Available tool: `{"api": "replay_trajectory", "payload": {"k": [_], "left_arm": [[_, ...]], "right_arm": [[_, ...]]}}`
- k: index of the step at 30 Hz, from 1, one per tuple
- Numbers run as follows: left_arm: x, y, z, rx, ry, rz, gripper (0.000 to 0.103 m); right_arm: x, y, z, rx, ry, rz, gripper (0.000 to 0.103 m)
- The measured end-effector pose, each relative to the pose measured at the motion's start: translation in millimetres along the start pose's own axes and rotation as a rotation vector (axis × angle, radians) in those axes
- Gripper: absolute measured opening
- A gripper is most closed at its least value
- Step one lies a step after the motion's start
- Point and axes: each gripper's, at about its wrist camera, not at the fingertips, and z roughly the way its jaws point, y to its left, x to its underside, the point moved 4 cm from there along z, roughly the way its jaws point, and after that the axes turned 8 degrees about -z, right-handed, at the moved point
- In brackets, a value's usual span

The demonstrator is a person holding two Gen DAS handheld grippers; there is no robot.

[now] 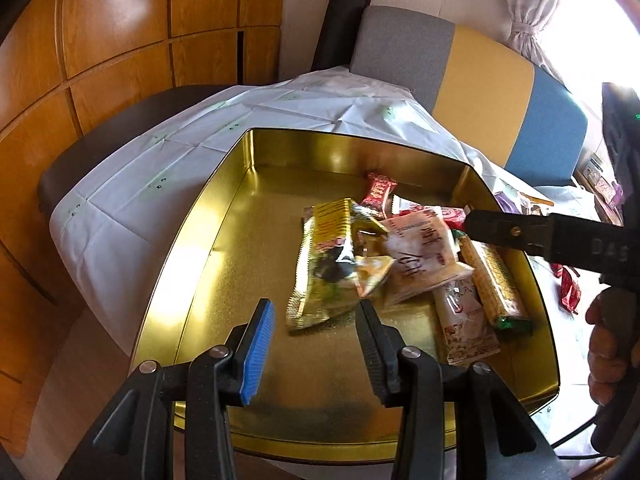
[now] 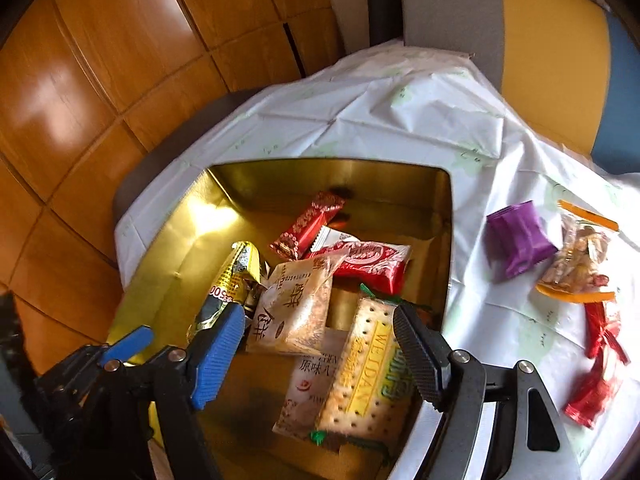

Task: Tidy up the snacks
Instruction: 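Carry the bread pack into the tin and release it with the right tool, then move the left tool to the clear orange-strip snack bag and grasp it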

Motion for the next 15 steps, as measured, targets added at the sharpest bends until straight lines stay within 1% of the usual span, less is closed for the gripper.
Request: {"api": "replay_trajectory", "payload": {"k": [3, 5, 8, 10, 15], "left_arm": [[1, -5, -4, 0.003, -0.004, 0.013, 0.043], [2, -8, -5, 0.003, -0.006, 0.023, 0.043], [4, -11, -9, 0.004, -0.011, 0.036, 0.043], [4, -14, -12, 0.006, -0.018, 0.044, 0.043], [5, -20, -19, 0.012, -0.031, 0.062, 0.043]], "right_arm": [[5, -2, -13, 0.014, -0.025, 0.005, 0.077], [9, -3, -21, 0.039, -0.042, 0.001, 0.077], [15, -6, -35, 0.066, -0.061, -0.003, 0.080], [20, -10, -44, 0.092, -0.072, -0.010, 0.082], [33, -28, -65, 0.138, -0.089, 0.003, 0.083]]}}
